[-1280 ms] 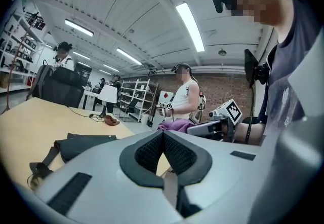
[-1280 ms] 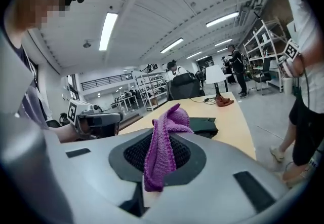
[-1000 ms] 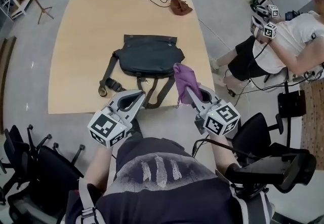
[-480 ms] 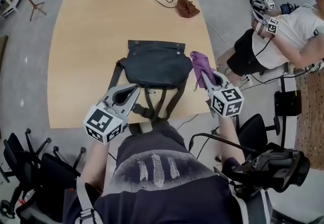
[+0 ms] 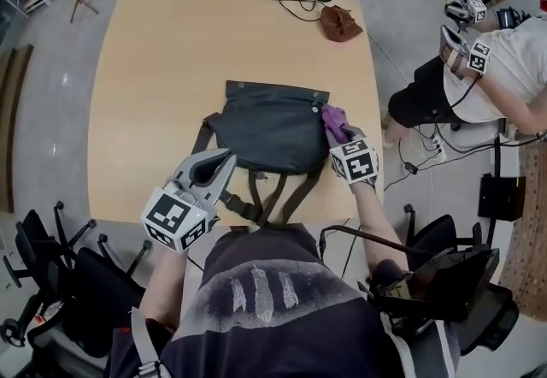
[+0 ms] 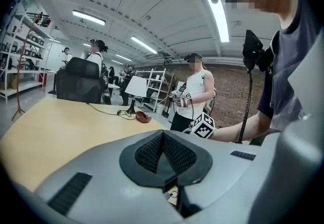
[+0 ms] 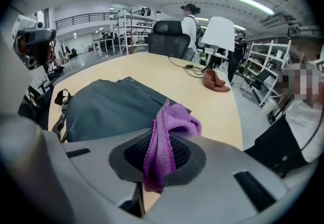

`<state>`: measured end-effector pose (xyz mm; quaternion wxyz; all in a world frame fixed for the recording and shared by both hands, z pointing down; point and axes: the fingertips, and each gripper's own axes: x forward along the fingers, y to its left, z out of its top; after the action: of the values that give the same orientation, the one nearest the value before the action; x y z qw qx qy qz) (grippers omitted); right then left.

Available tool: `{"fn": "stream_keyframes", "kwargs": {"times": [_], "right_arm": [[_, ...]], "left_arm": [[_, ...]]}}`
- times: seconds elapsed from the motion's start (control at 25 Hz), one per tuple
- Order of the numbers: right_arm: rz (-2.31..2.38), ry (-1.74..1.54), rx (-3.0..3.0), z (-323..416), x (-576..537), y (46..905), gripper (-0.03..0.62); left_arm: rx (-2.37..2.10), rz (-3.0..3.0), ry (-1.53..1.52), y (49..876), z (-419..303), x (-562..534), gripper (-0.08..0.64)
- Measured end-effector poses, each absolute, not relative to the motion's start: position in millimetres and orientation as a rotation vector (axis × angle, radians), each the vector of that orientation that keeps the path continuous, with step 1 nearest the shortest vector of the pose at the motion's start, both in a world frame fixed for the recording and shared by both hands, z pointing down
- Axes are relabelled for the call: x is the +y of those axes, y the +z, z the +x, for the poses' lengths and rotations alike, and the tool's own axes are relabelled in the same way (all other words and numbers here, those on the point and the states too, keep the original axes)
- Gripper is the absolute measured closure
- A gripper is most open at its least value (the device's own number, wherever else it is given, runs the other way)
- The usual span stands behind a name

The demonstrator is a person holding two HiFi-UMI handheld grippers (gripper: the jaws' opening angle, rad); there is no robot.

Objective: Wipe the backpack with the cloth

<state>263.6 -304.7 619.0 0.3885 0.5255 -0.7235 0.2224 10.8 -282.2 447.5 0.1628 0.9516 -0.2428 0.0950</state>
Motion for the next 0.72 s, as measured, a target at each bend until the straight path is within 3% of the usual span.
{"fn": "stream_keyframes", "kwargs": {"times": [0.48,0.72], "right_arm": [[0.955,0.764,-1.989,126.3,-292.4,625.0,0.561],[0.787,0.658,-2.007,63.8,-275.6,622.3,0.561]], "left_arm": [[-0.753,2.677,0.218,455.7,-24.2,-290.5,0.551],[-0.818,2.658,0.203,453.2,-52.5,-280.6,0.551]]}}
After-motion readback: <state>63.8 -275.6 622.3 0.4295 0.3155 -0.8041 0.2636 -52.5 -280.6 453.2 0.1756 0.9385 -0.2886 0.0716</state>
